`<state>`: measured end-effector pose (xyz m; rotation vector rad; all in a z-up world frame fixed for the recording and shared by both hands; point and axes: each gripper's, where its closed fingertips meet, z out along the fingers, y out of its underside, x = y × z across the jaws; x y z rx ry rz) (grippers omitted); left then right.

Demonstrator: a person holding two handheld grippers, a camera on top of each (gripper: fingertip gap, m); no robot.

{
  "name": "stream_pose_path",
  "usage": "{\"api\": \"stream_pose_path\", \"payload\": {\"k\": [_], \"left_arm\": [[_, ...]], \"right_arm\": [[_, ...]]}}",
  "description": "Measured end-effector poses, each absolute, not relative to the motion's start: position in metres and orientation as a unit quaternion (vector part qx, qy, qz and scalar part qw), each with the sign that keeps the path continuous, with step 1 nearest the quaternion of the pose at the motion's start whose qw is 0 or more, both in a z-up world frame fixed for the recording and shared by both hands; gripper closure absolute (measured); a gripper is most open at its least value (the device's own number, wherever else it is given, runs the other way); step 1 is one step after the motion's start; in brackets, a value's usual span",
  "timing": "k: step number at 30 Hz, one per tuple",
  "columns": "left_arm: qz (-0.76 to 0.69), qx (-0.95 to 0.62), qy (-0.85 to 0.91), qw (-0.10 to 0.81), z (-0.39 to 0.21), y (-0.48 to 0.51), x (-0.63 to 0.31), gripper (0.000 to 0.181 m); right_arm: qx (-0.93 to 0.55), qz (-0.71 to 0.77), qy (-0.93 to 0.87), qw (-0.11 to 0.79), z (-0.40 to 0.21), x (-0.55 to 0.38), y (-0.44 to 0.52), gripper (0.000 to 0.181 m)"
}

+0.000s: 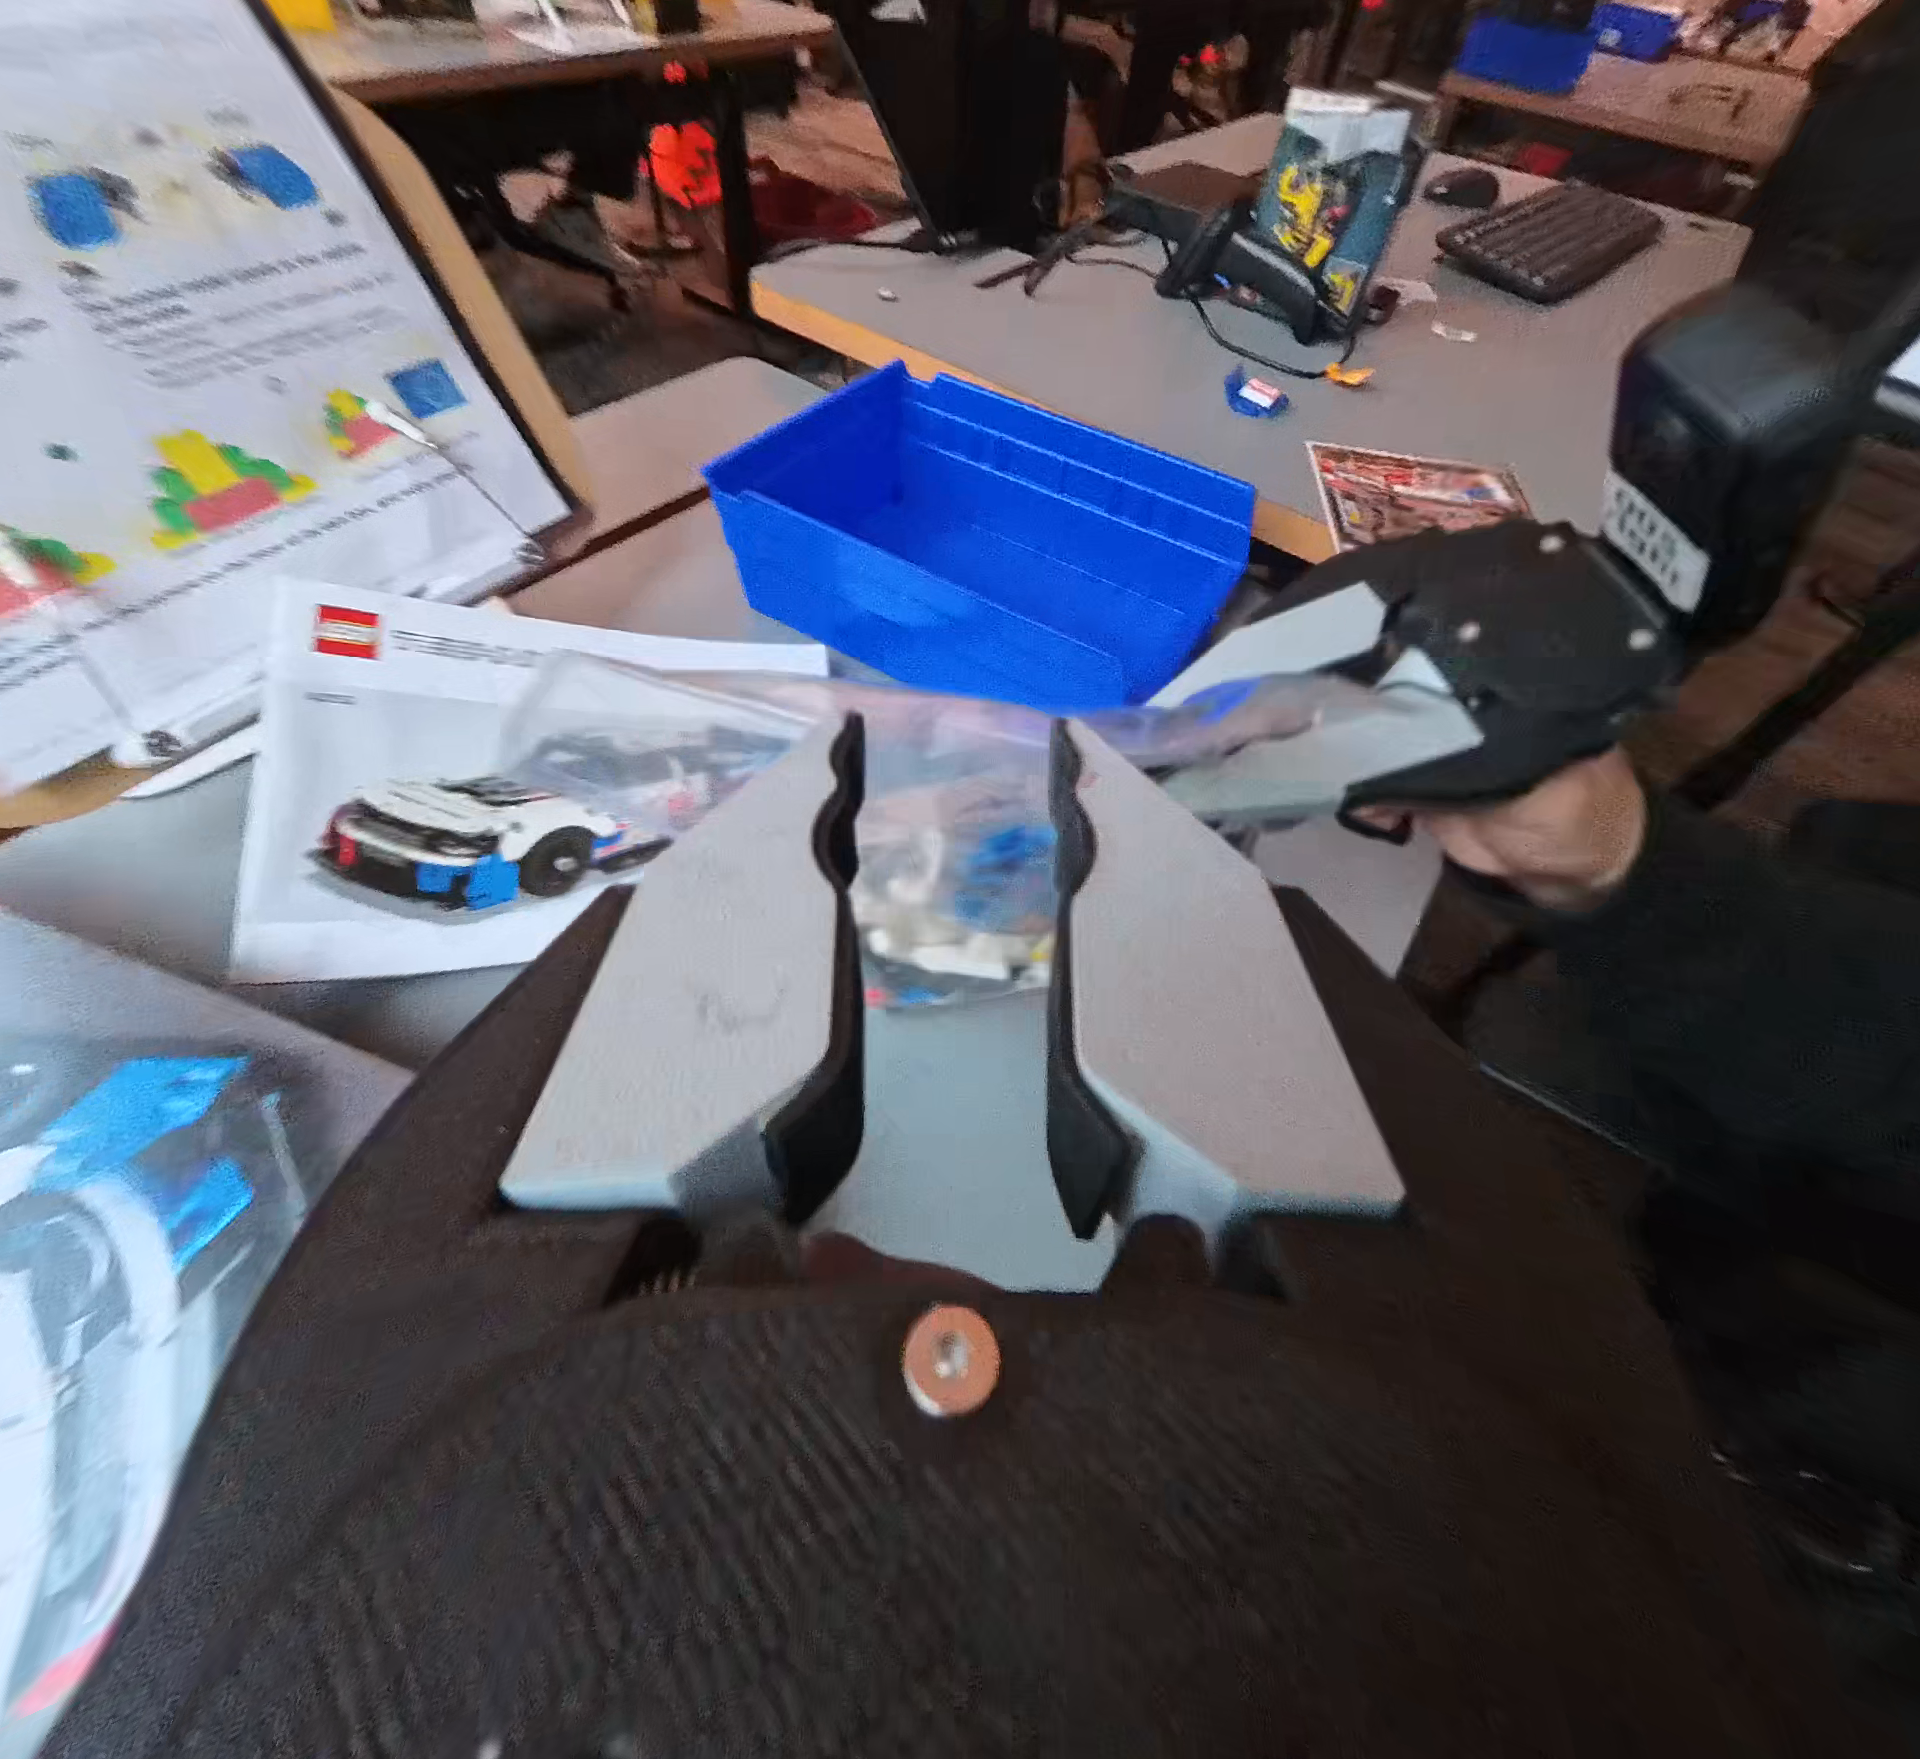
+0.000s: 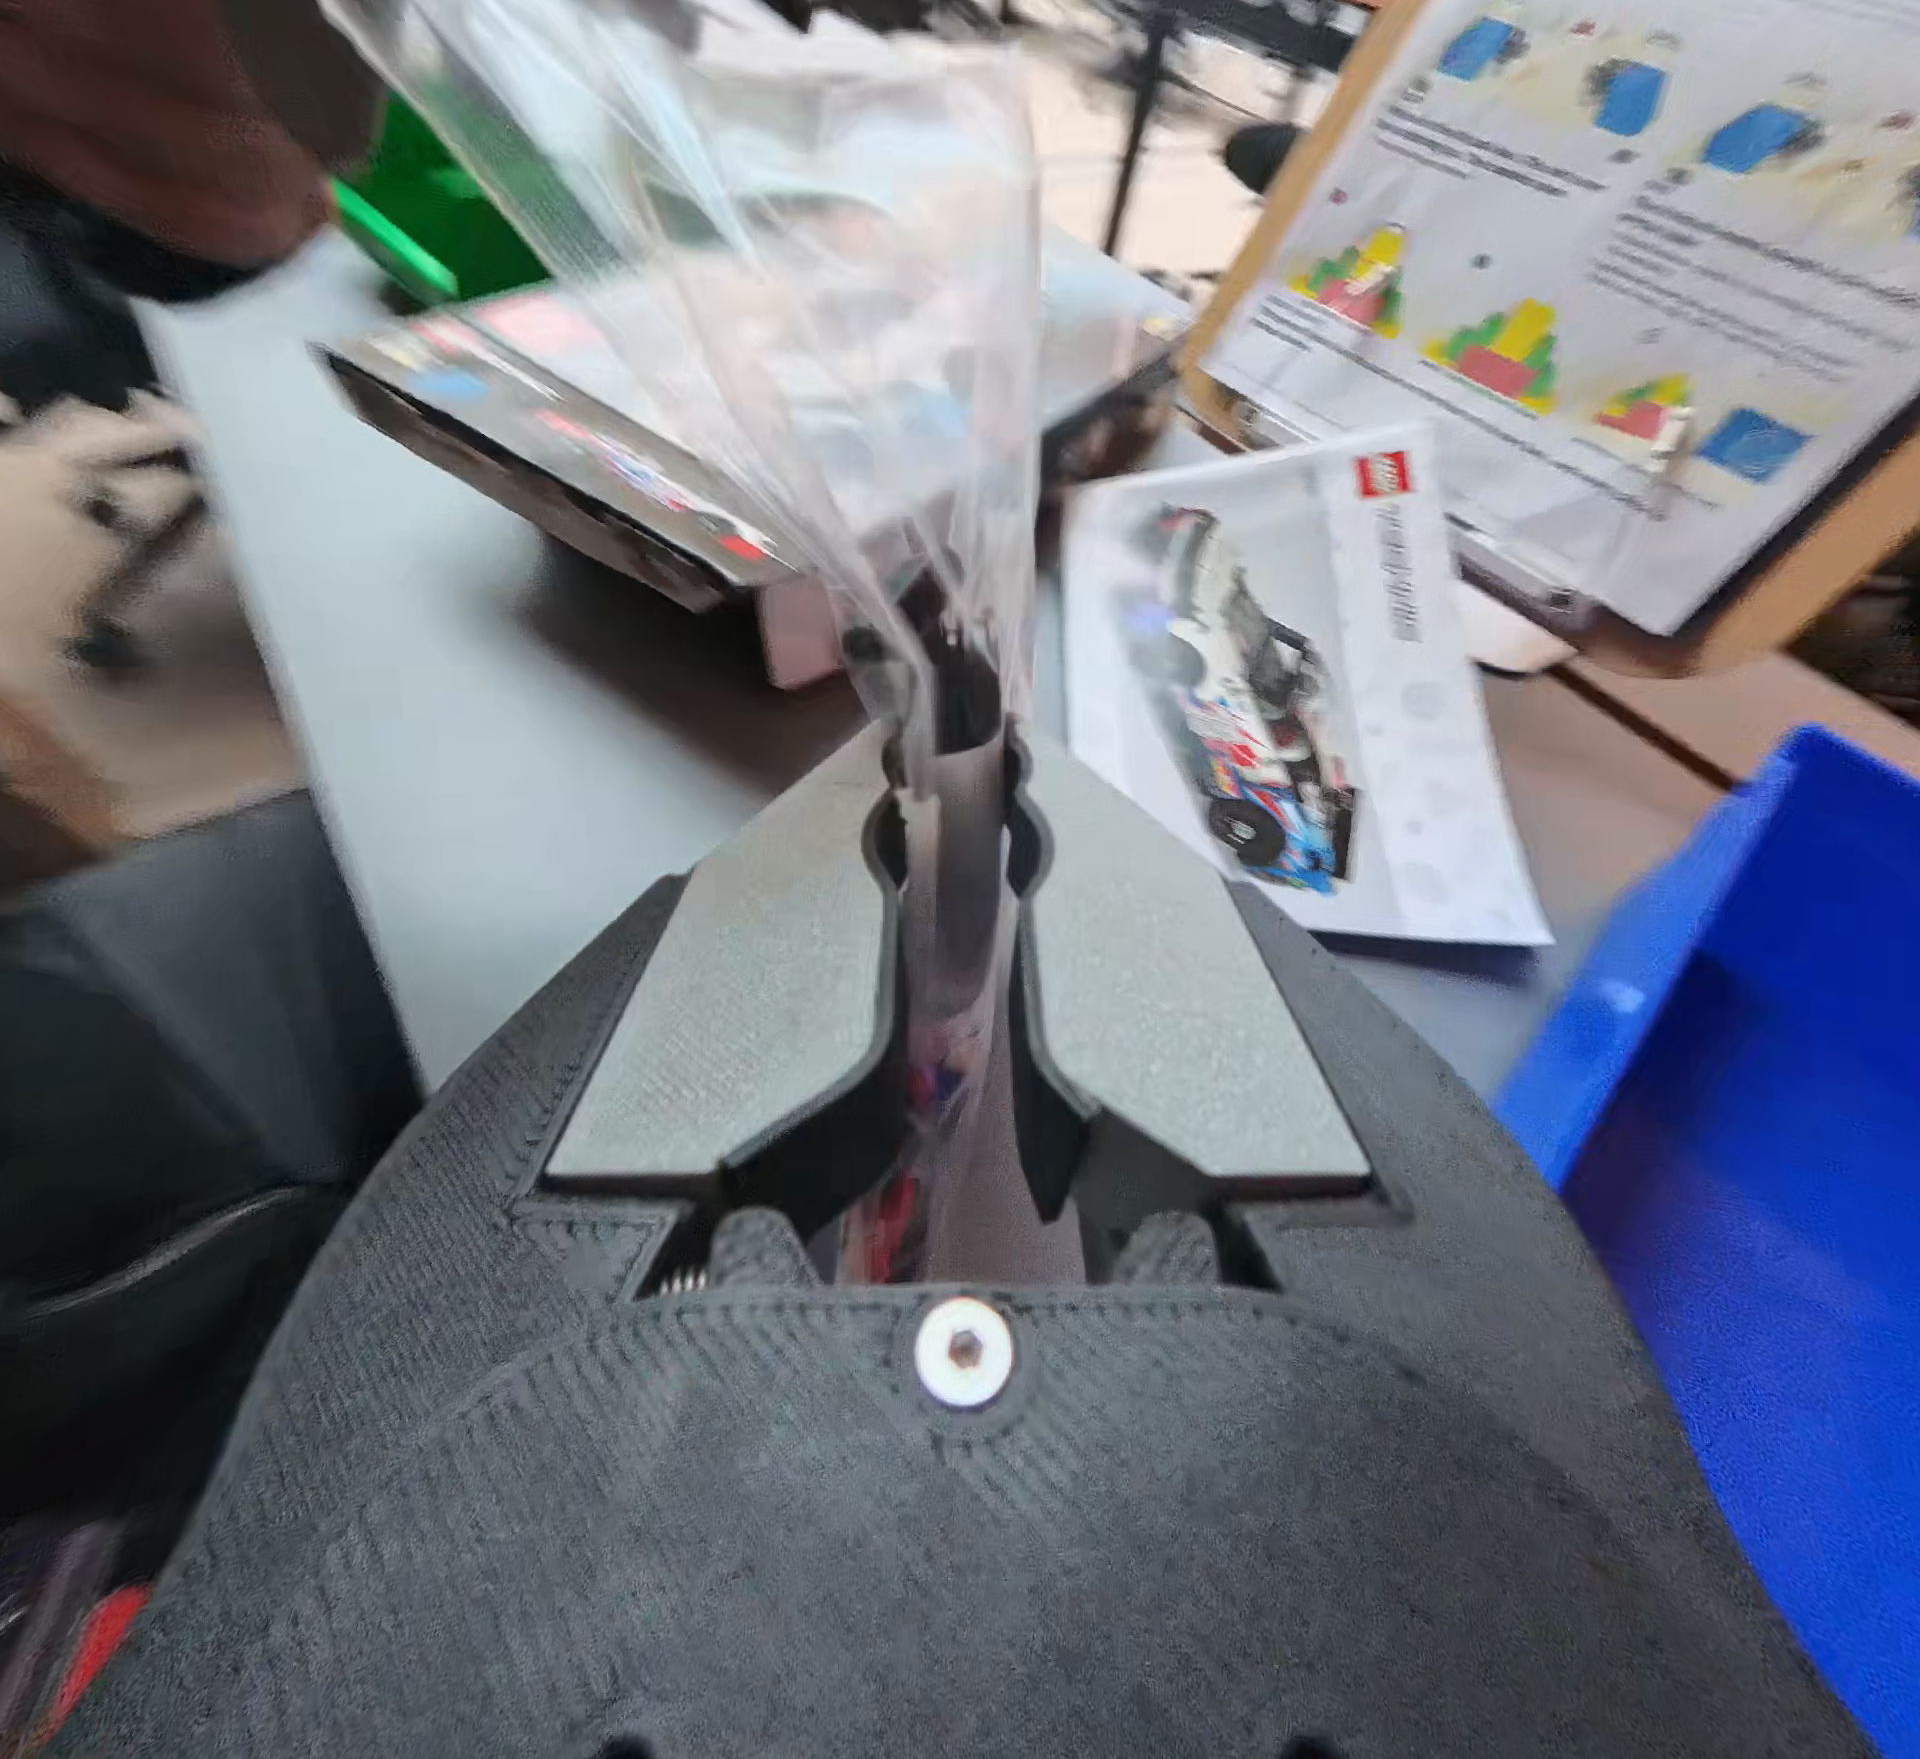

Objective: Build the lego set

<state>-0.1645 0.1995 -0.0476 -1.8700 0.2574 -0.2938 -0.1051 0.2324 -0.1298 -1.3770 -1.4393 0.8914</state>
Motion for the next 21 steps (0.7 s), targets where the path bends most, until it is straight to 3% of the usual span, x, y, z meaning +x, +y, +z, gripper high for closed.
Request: {"api": "stream_pose_path", "payload": {"k": [3, 6, 11, 16, 17, 18, 20, 21], "left_arm": [[-0.108, -0.779, 0.081, 0.612, -0.046, 0.170, -0.190, 0.146], [-0.167, -0.794, 0.077, 0.580, -0.080, 0.160, -0.186, 0.133], [-0.178, -0.830, 0.084, 0.522, -0.146, 0.185, -0.172, 0.118], [-0.216, -0.821, 0.088, 0.522, -0.159, 0.209, -0.164, 0.113], [-0.244, -0.807, 0.091, 0.529, -0.154, 0.208, -0.159, 0.122], [-0.278, -0.789, 0.098, 0.539, -0.147, 0.205, -0.152, 0.147], [-0.309, -0.763, 0.102, 0.558, -0.137, 0.199, -0.147, 0.181], [-0.300, -0.761, 0.100, 0.566, -0.137, 0.198, -0.149, 0.181]], "right_arm": [[-0.546, 0.490, -0.565, 0.378, -0.107, -0.090, 0.238, 0.169], [-0.500, 0.576, -0.568, 0.310, -0.089, -0.077, 0.227, 0.170], [-0.481, 0.616, -0.563, 0.270, -0.092, -0.068, 0.223, 0.170], [-0.441, 0.668, -0.554, 0.228, -0.091, -0.060, 0.210, 0.170], [-0.443, 0.676, -0.546, 0.220, -0.093, -0.060, 0.211, 0.169], [-0.451, 0.678, -0.538, 0.216, -0.096, -0.061, 0.215, 0.169], [-0.462, 0.684, -0.519, 0.223, -0.102, -0.061, 0.224, 0.169], [-0.469, 0.684, -0.509, 0.232, -0.105, -0.062, 0.230, 0.169]]}}
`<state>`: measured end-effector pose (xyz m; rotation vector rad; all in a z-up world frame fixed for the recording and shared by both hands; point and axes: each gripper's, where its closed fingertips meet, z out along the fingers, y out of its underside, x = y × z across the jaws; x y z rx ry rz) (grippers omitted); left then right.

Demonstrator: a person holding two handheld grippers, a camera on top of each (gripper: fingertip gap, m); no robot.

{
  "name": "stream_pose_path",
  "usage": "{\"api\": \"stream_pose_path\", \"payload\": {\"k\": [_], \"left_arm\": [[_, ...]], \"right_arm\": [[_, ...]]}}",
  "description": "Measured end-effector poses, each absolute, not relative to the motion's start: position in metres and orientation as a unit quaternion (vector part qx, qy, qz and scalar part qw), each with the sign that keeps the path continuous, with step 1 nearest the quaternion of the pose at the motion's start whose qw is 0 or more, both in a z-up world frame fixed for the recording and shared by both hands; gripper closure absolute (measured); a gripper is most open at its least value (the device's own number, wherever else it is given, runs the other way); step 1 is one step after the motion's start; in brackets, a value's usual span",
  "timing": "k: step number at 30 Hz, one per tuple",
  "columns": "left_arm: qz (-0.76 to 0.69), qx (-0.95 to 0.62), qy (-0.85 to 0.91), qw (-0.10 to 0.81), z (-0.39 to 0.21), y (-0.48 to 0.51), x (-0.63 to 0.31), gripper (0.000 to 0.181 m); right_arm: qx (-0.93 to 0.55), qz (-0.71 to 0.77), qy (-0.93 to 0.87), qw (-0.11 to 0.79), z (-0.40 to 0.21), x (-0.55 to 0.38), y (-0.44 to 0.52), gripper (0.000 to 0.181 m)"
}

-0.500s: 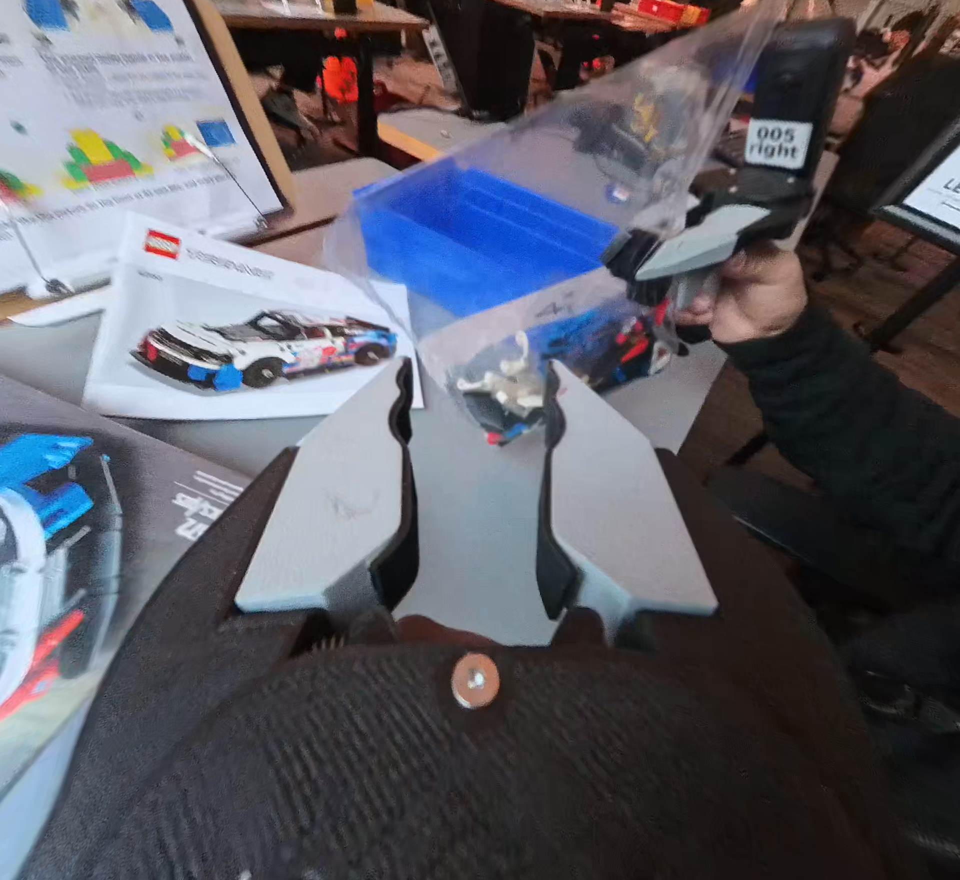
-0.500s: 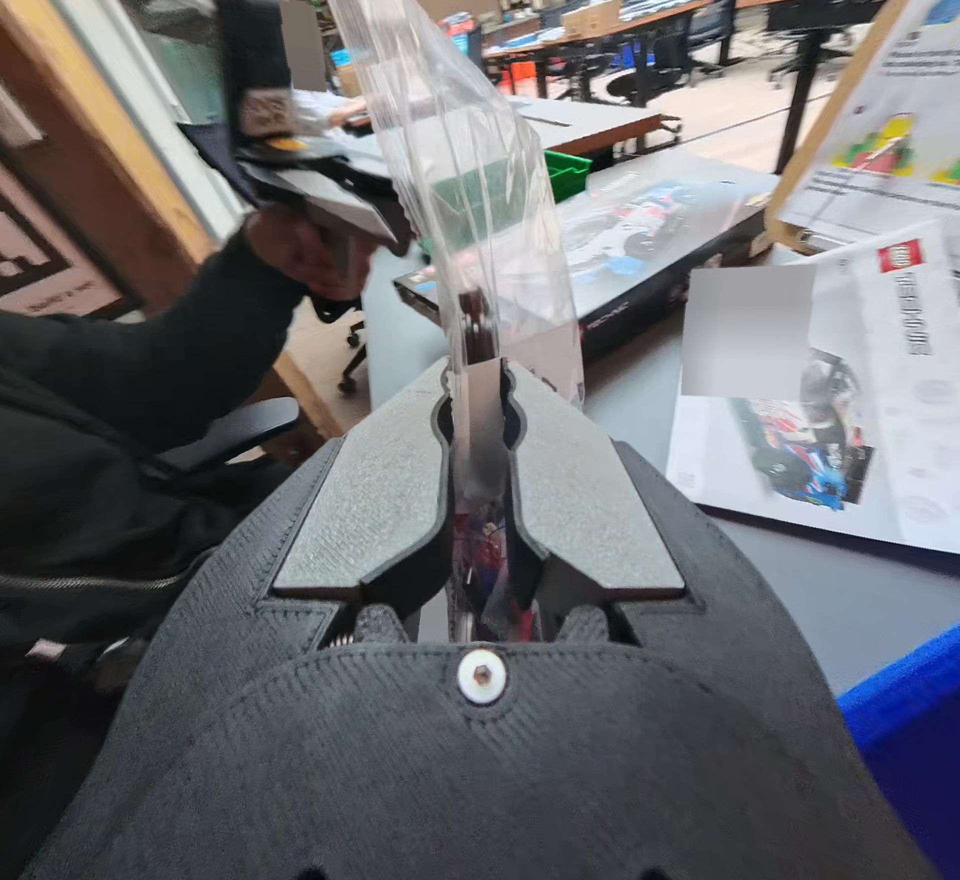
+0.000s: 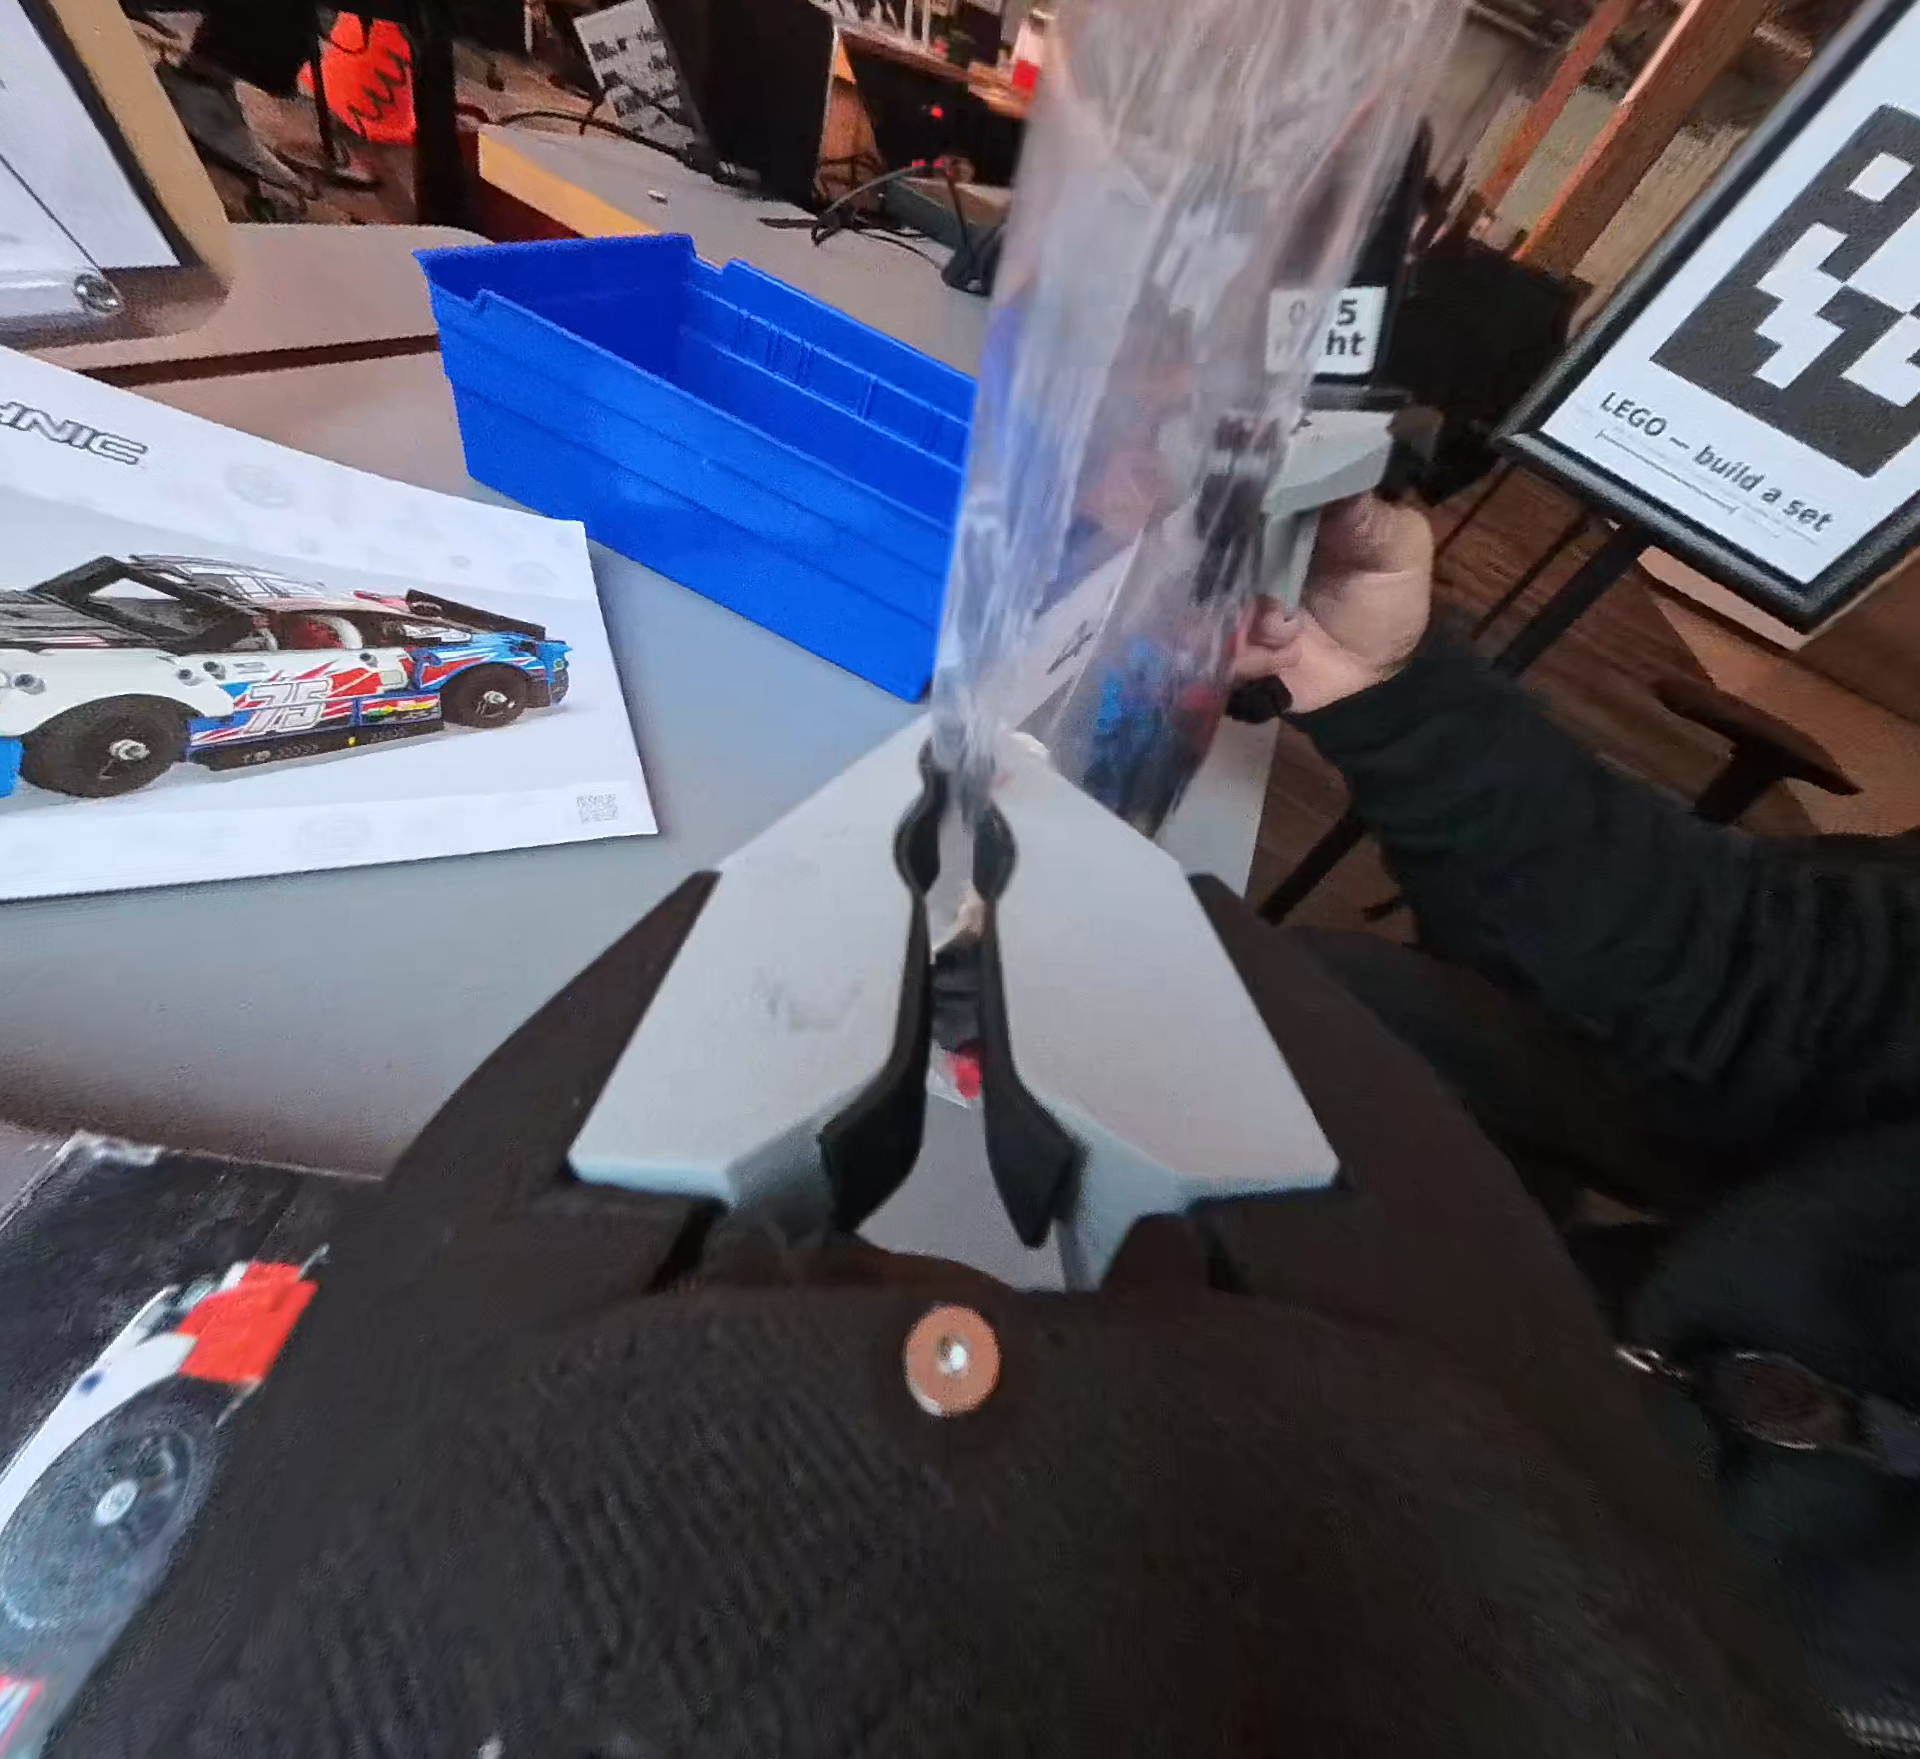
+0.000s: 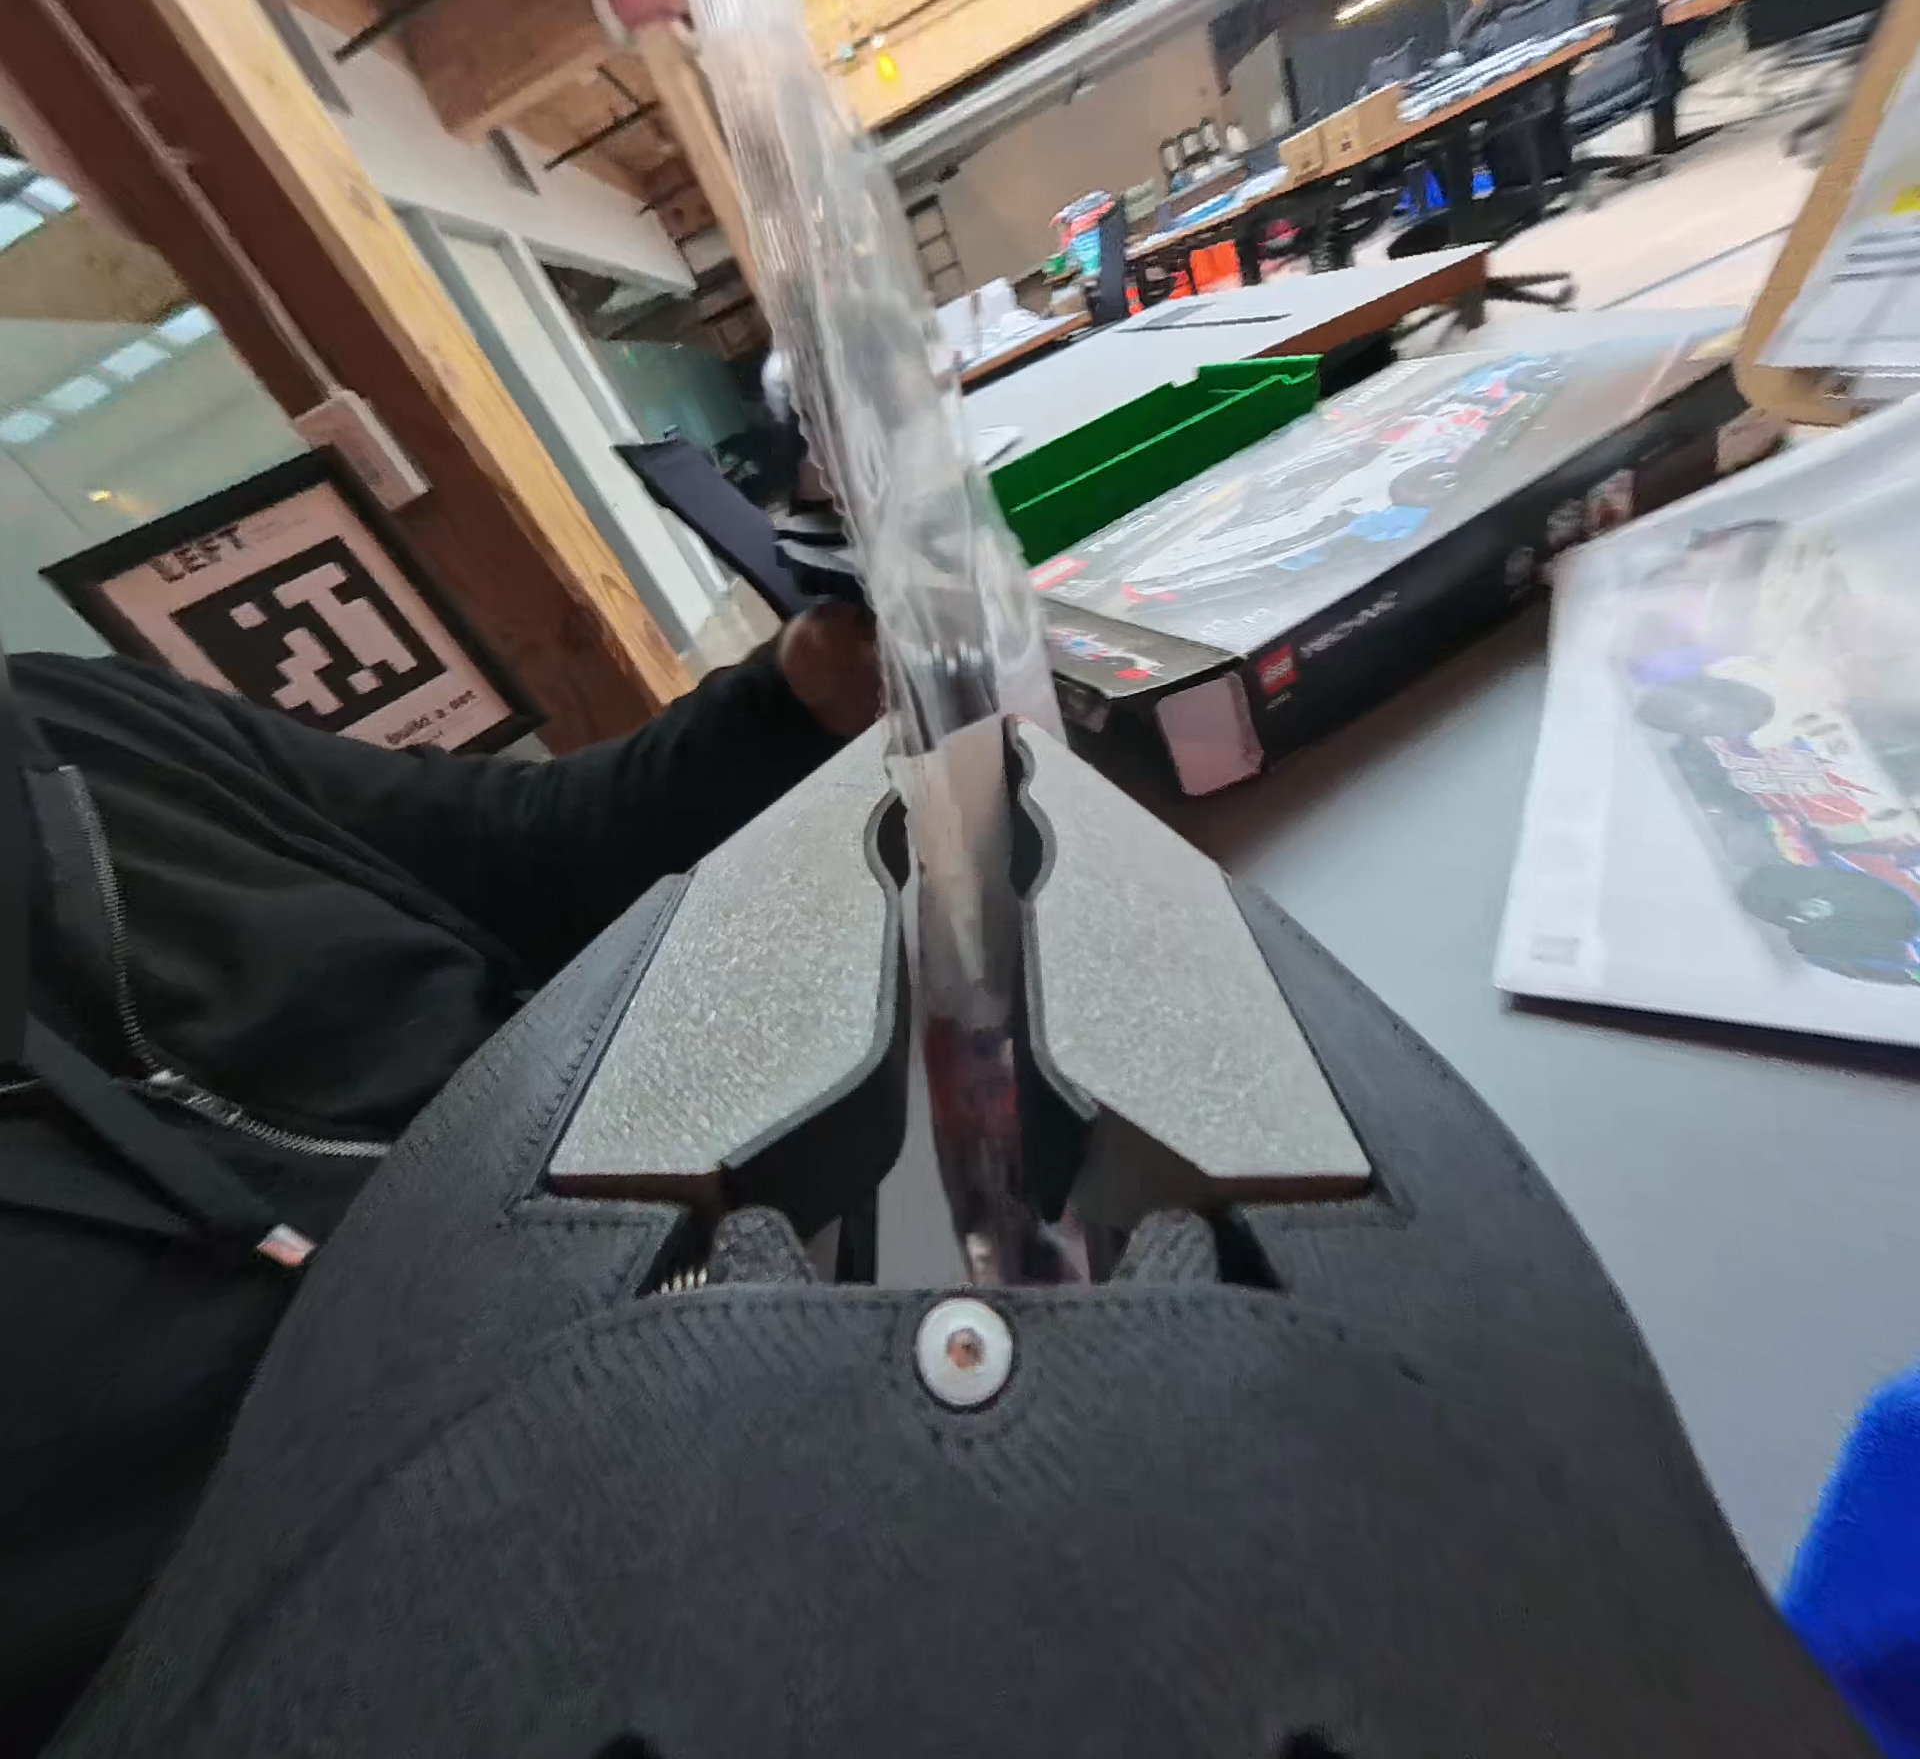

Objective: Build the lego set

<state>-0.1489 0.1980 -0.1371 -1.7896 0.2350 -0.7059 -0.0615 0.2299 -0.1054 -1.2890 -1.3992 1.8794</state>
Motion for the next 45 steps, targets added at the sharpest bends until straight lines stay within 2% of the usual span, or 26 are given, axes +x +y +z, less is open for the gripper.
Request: {"api": "stream_pose_path", "payload": {"k": [7, 15, 23, 32, 36, 38, 40, 42, 45], "left_arm": [[-0.272, -0.781, 0.067, 0.558, -0.150, 0.191, -0.151, 0.181], [-0.232, -0.785, 0.072, 0.570, -0.151, 0.193, -0.158, 0.181], [-0.213, -0.794, 0.092, 0.562, -0.151, 0.184, -0.153, 0.181], [-0.211, -0.786, 0.070, 0.577, -0.159, 0.178, -0.161, 0.176], [-0.154, -0.799, 0.064, 0.577, -0.161, 0.160, -0.176, 0.156], [-0.124, -0.801, 0.077, 0.580, -0.162, 0.146, -0.183, 0.164], [-0.092, -0.818, 0.080, 0.563, -0.169, 0.132, -0.193, 0.157], [-0.023, -0.832, 0.068, 0.550, -0.174, 0.118, -0.218, 0.154], [0.121, -0.835, 0.062, 0.533, -0.170, 0.096, -0.271, 0.135]], "right_arm": [[-0.552, 0.600, -0.504, 0.285, -0.151, -0.068, 0.255, 0.163], [-0.555, 0.593, -0.485, 0.324, -0.152, -0.066, 0.263, 0.165], [-0.575, 0.513, -0.509, 0.383, -0.151, -0.066, 0.271, 0.164], [-0.575, 0.511, -0.514, 0.380, -0.154, -0.069, 0.268, 0.172], [-0.582, 0.457, -0.543, 0.397, -0.156, -0.063, 0.269, 0.181], [-0.581, 0.439, -0.547, 0.413, -0.151, -0.060, 0.269, 0.181], [-0.560, 0.460, -0.536, 0.433, -0.130, -0.059, 0.260, 0.181], [-0.541, 0.442, -0.522, 0.489, -0.102, -0.053, 0.259, 0.181], [-0.485, 0.347, -0.579, 0.556, -0.077, -0.050, 0.233, 0.181]]}}
